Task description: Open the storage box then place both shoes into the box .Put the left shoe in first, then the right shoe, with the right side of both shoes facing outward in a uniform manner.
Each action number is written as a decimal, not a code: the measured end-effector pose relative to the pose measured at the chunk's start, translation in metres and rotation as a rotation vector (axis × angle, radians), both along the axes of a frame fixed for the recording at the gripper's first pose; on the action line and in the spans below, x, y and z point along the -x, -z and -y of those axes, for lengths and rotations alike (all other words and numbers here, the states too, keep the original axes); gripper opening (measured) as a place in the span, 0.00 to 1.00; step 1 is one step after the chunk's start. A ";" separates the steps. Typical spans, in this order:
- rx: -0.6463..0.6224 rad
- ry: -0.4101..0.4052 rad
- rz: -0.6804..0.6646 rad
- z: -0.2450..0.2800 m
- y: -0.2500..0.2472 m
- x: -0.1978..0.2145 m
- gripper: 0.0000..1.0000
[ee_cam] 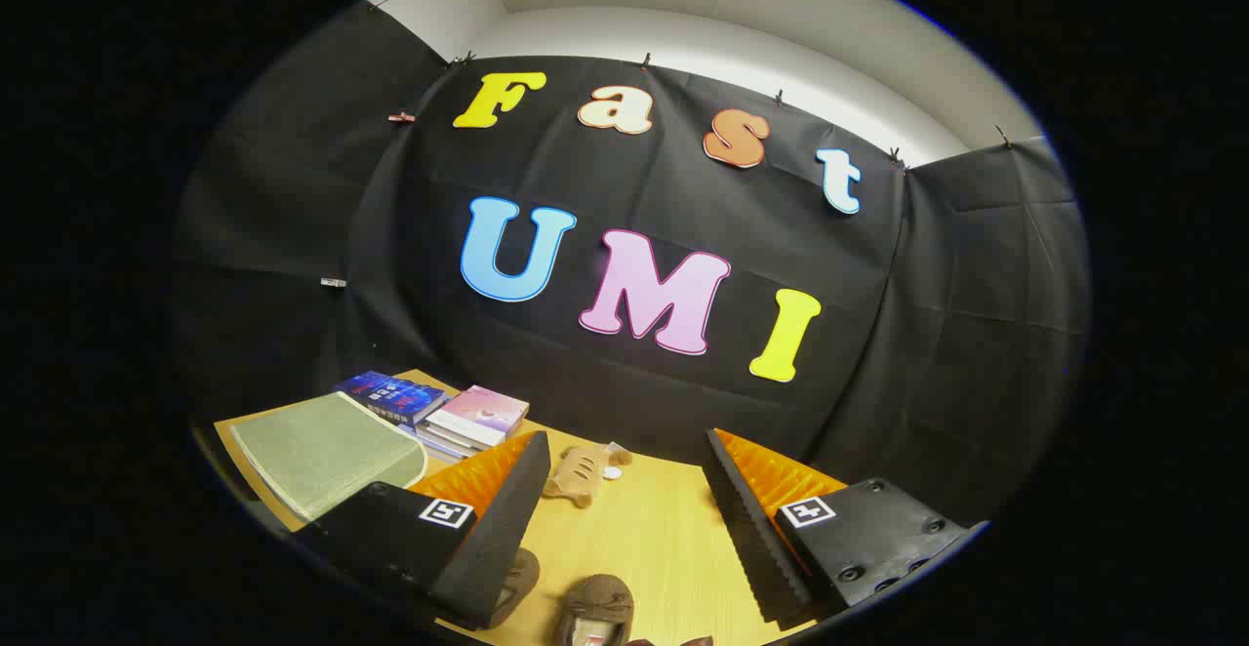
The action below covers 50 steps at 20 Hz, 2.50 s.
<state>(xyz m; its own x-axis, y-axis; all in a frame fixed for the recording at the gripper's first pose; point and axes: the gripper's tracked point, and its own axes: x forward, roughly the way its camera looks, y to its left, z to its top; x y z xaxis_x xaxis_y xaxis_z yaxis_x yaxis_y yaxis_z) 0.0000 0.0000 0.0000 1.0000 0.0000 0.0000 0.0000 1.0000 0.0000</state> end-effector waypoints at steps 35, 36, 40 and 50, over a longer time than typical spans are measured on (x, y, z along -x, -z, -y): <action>-0.732 -0.895 -0.367 -0.188 0.060 -0.009 0.98; -0.802 -0.945 -0.426 -0.199 0.068 -0.007 0.98; -1.049 -1.046 -0.655 -0.234 0.114 -0.021 0.98; -1.305 -1.091 -0.910 -0.289 0.170 -0.034 0.97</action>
<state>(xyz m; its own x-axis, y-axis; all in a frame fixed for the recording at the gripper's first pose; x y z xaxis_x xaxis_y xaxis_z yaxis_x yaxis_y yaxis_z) 0.0340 0.2889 -0.1700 0.2679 0.9605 0.0750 -0.0988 -0.0500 0.9939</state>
